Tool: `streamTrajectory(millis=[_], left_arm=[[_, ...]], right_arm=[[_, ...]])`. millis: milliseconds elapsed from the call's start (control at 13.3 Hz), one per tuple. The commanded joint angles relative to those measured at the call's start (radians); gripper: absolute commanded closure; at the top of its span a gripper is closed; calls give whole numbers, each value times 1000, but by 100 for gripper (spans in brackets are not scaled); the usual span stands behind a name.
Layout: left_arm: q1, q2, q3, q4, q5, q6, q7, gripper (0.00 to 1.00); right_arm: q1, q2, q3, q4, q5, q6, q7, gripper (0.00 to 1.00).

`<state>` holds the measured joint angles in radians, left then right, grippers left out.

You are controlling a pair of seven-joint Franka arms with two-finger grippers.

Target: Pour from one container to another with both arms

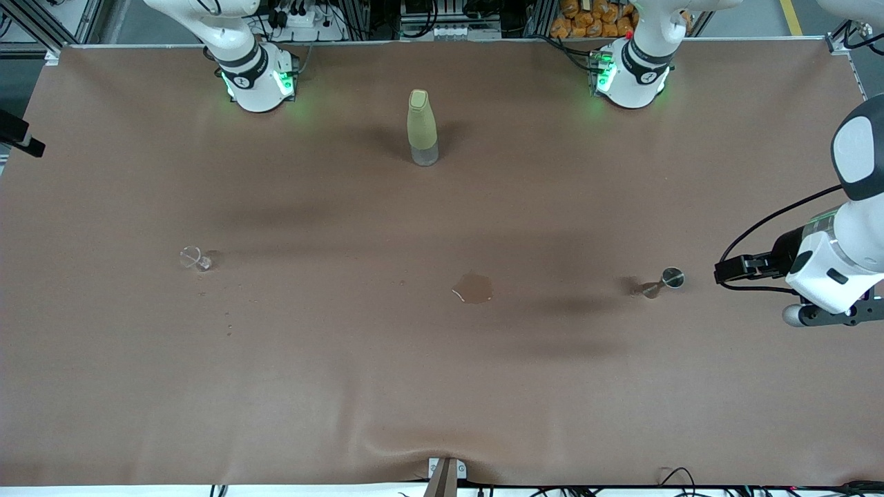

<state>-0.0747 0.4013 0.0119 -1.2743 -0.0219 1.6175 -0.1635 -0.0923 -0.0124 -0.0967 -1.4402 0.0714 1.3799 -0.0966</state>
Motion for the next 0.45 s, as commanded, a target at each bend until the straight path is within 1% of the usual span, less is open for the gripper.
streamTrajectory(millis=[0,75,225,375], left_arm=[[0,-32,-3,-13,22,9,-39,0],[1,-33,-4,-13,20,9,-39,0],[1,-33,-6,-13,20,9,-37,0],[1,-35,-7,-13,19,9,-37,0]], right_arm=[[-9,5,-1,-3,-9,13,21,0],[-14,5,-1,-6,-7,21,26,0],[-11,5,0,-2,-21,77,29,0],[9,0,15,0,-106,73,31,0]])
